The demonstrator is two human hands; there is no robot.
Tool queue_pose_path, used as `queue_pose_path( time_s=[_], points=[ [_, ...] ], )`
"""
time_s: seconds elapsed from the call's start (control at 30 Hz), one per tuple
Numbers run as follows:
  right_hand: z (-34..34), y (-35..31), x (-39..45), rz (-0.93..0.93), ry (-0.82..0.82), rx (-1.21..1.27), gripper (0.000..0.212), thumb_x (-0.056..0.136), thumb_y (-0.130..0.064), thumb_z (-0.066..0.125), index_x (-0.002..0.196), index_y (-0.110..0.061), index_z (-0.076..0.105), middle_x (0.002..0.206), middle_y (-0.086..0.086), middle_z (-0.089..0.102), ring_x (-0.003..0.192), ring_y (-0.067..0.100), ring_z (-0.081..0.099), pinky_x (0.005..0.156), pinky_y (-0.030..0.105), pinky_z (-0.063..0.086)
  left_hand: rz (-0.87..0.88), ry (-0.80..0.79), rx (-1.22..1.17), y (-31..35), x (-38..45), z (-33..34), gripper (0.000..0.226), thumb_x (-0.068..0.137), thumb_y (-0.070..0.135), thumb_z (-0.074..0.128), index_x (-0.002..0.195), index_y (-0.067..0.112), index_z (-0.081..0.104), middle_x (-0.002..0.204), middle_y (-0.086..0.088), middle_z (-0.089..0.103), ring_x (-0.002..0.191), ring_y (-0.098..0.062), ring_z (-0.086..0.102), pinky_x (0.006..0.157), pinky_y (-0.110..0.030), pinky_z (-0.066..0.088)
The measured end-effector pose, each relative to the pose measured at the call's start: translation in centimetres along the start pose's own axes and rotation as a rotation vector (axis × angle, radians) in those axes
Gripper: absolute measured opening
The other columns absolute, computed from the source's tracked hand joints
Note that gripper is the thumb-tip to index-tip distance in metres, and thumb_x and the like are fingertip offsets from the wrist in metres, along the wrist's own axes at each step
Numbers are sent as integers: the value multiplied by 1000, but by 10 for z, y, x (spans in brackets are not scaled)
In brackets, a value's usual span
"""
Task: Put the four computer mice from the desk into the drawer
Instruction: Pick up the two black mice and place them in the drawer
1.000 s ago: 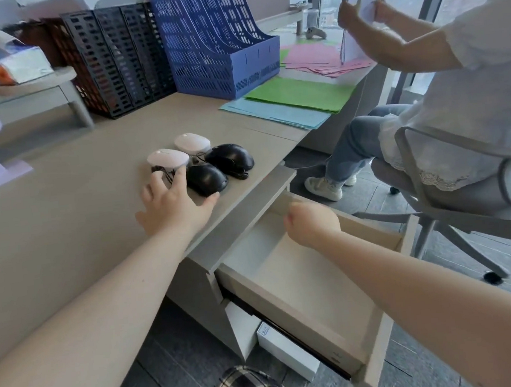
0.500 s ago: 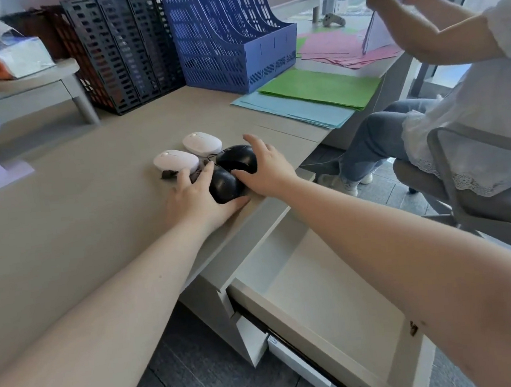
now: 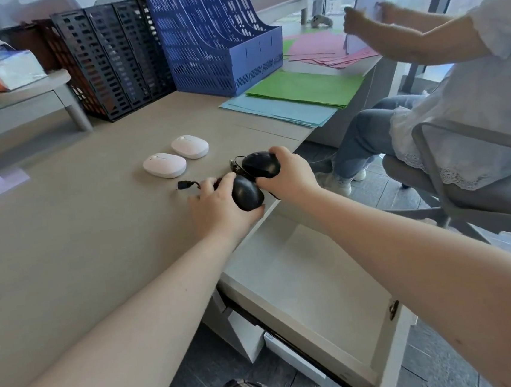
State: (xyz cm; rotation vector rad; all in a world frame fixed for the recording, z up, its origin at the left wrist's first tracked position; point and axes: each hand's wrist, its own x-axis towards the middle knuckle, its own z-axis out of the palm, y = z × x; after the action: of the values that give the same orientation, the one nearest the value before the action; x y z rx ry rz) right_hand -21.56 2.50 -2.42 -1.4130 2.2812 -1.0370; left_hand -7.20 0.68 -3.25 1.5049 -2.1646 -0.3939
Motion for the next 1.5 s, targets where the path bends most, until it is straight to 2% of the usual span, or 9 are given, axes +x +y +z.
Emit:
queue_pose_path(
  time_s=[0.2,0.3,0.47,0.57,0.77,1.07,1.23,1.4,1.5],
  points=[
    [-29,30,-40,93,66,204,57,74,-25,70,127,-22,50,120,5,62,105,21,57,82,25,39,108,25,-5,31,-38,20,75,58,53,75,125,29,51,126,-5,51,107,-35,47,92,-34,35],
    [-39,51,-56,138,65,176,58,75,-26,70,129,-22,50,122,3,62,111,21,56,82,24,37,109,-21,-5,45,-57,30,78,59,50,76,129,28,49,130,-5,47,110,-36,42,91,-36,40],
    [-40,86,-73,222,12,126,58,74,-24,71,128,-19,50,121,6,63,112,25,58,93,35,48,95,-85,24,53,-75,53,79,62,53,75,131,29,45,131,-4,45,105,-34,41,91,-34,39],
    [-32,102,-76,229,-29,78,56,74,-25,72,126,-18,51,120,6,65,111,25,58,91,33,47,76,-123,33,49,-79,65,78,63,54,73,131,30,44,130,-2,45,105,-32,40,90,-34,41],
    [3,129,-72,234,-145,10,58,73,-28,72,126,-18,52,120,6,65,111,26,58,81,24,40,-48,-224,63,27,-87,92,73,63,53,71,128,33,44,129,-1,44,109,-32,39,91,-33,40],
    [49,162,-61,255,-290,-84,65,74,-32,72,132,-18,46,124,12,59,114,30,56,90,31,44,-164,-364,32,7,-97,142,65,66,49,69,123,29,46,126,-4,45,113,-33,38,95,-37,41],
    [61,173,-53,217,-292,-95,62,73,-27,73,129,-19,48,117,11,63,115,28,54,89,32,45,-290,-454,22,6,-84,156,67,71,38,66,132,31,38,127,-6,42,118,-34,36,82,-32,40],
    [68,179,-45,179,-323,-148,68,75,-30,73,135,-22,42,125,13,56,118,30,52,97,36,45,-299,-525,100,-6,-76,172,86,68,50,73,137,27,27,134,-12,32,115,-34,41,95,-35,42],
    [71,181,-43,158,-345,-169,69,78,-29,72,139,-22,40,131,12,53,121,30,51,98,33,42,-255,-568,159,-8,-76,173,92,71,57,67,143,23,20,139,-17,28,118,-35,40,100,-36,40]
  ],
)
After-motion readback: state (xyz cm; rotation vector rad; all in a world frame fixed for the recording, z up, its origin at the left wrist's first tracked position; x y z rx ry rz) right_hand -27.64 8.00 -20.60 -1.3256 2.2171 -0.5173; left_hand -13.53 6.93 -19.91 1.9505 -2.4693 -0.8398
